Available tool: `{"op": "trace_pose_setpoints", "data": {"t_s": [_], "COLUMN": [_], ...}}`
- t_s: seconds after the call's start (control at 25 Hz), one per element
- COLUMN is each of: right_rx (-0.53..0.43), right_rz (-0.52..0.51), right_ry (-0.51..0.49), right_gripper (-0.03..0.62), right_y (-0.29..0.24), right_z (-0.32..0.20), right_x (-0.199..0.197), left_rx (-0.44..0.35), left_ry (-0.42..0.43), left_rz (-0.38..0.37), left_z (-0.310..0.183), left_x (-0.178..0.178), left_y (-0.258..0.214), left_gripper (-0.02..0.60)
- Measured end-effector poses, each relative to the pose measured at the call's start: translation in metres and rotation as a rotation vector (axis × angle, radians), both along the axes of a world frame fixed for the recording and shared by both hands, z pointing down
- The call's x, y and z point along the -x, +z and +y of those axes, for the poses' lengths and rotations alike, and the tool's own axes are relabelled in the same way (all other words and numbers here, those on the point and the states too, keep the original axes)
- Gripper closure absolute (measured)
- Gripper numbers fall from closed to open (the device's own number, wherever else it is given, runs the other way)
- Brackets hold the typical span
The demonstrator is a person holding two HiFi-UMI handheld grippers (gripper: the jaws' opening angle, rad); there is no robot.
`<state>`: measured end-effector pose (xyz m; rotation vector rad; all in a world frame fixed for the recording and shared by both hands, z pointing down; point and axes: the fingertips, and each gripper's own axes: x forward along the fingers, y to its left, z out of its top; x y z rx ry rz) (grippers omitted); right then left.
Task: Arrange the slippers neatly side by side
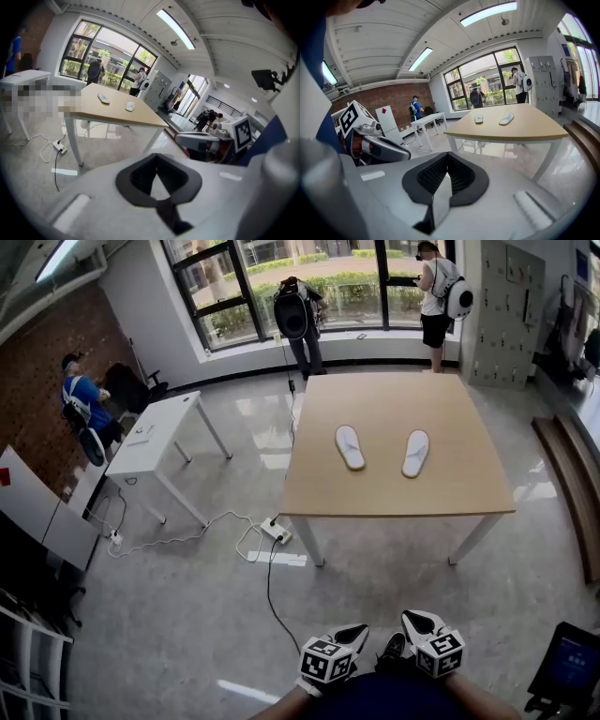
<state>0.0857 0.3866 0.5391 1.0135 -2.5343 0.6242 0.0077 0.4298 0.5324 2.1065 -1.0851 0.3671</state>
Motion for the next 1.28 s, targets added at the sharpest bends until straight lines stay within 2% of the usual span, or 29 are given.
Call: {"op": "trace_pose_setpoints", "data": {"t_s": [0.16, 0.52, 0.68, 1.0, 1.16, 1.28], "right_rx": [-0.007, 0.04, 0.081, 0.156, 0.132, 0.112], "right_rz": [-0.022, -0.088, -0.093, -0.066, -0.021, -0.023], "right_ry": [-0.036, -0.085, -0.082, -0.017, 0.041, 0.119], "right_gripper": [0.583, 0.583, 0.583, 0.583, 0.583, 0.583], "right_y": [-0.008, -0.004, 0.008, 0.041, 0.045, 0.037], "right_z": [-0.035, -0.106, -0.123, -0.15, -0.181, -0.215], "right_x": [-0.001, -0.013, -0.027, -0.043, -0.043, -0.047], "left_rx": [-0.031, -0.024, -0.014, 0.041, 0.056, 0.023], "left_ry": [-0.039, -0.098, -0.078, -0.032, 0.036, 0.113], "left_rz": [-0.033, -0.094, -0.096, -0.075, -0.052, -0.052], "left_z": [-0.033, -0.098, -0.116, -0.152, -0.189, -0.225], "left_x": [0.0, -0.016, -0.034, -0.043, -0.038, -0.04], "left_y": [-0.015, -0.014, -0.01, 0.015, 0.026, 0.017], "left_gripper": [0.577, 0.577, 0.577, 0.577, 0.577, 0.577]}}
